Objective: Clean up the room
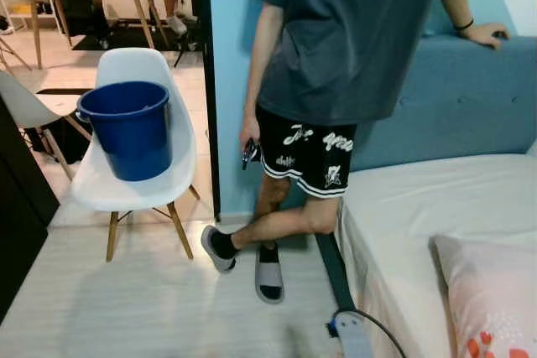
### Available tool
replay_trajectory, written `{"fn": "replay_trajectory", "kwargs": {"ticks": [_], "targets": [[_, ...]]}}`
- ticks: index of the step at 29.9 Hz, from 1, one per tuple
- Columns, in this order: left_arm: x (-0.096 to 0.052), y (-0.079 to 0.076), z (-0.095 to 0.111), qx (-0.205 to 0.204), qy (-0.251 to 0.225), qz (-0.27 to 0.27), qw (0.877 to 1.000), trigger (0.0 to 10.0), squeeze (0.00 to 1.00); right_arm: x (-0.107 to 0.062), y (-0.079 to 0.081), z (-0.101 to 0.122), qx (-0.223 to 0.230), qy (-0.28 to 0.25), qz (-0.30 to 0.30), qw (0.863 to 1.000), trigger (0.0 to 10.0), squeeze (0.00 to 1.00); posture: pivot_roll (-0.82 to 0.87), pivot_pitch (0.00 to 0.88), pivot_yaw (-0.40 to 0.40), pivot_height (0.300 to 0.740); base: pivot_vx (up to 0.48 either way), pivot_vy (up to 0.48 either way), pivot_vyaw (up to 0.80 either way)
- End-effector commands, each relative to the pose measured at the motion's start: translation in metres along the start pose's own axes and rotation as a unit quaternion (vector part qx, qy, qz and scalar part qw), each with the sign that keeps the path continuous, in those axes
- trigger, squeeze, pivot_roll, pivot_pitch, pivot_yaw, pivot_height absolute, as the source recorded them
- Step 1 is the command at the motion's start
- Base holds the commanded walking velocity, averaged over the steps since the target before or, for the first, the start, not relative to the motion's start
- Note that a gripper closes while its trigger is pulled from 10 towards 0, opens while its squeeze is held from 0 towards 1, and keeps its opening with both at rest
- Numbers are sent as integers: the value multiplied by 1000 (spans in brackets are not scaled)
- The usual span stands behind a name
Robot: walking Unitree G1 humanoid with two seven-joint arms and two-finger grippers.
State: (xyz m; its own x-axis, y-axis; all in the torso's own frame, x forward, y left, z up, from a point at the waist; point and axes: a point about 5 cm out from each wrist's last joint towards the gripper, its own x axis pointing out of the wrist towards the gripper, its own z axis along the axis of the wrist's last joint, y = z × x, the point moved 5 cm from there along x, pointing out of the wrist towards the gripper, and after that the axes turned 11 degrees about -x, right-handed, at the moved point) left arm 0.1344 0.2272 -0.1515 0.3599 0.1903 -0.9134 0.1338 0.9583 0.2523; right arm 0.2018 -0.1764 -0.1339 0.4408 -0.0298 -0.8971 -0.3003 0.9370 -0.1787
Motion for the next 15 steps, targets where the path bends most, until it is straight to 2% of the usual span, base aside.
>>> {"fn": "replay_trajectory", "kwargs": {"ticks": [1,15], "targets": [[0,0,-5,3,7,-1,1000,10000,0,0,0,-6,-6,9,1,1000,10000,0,-18,0,-56,740,0,0,800],[0,-5,-2,-3,4,-10,1000,10000,0,0,-2,-4,-11,6,0,1000,10000,0,-24,0,-56,740,0,0,800]]}}
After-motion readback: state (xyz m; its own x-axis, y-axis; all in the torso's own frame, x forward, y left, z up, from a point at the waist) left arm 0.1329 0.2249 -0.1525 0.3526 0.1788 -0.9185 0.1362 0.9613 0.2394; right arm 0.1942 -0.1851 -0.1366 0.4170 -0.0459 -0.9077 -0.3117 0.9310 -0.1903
